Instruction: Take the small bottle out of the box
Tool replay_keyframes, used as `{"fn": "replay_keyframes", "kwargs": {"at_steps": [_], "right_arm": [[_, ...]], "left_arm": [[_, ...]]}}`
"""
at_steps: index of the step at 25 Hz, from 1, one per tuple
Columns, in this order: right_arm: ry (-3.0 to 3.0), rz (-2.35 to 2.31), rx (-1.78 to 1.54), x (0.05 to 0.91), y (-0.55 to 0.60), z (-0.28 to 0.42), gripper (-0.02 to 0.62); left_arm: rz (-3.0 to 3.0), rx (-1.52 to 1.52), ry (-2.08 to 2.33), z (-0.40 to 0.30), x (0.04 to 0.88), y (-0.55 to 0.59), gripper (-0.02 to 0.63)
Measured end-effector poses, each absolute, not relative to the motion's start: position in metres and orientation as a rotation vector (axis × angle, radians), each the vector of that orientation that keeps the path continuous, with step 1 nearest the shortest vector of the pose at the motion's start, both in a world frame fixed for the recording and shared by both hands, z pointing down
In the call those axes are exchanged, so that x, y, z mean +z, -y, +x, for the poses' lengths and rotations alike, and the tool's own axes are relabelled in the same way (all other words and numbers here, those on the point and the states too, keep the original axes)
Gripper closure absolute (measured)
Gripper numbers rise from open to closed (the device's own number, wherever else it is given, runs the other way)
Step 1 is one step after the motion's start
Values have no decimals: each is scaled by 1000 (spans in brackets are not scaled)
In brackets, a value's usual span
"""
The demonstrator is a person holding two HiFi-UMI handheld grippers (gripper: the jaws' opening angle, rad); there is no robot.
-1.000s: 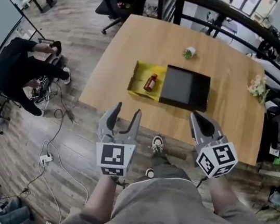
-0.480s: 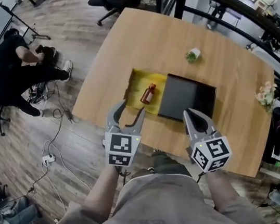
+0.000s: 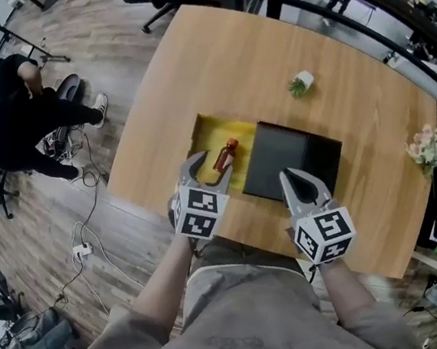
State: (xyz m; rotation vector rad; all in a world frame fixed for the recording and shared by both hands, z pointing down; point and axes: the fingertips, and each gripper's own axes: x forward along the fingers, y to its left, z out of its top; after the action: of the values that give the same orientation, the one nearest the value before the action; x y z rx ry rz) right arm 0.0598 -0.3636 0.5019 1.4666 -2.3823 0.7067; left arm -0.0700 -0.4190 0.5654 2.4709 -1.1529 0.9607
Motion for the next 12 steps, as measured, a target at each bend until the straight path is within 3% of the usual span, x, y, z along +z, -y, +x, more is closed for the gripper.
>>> {"fn": "replay_keyframes", "kwargs": {"at_steps": [12], "right_arm": [[2275,1548,818,532,386,72,584]], "left_arm": [[2352,1220,872,-51,654,439,354]]}}
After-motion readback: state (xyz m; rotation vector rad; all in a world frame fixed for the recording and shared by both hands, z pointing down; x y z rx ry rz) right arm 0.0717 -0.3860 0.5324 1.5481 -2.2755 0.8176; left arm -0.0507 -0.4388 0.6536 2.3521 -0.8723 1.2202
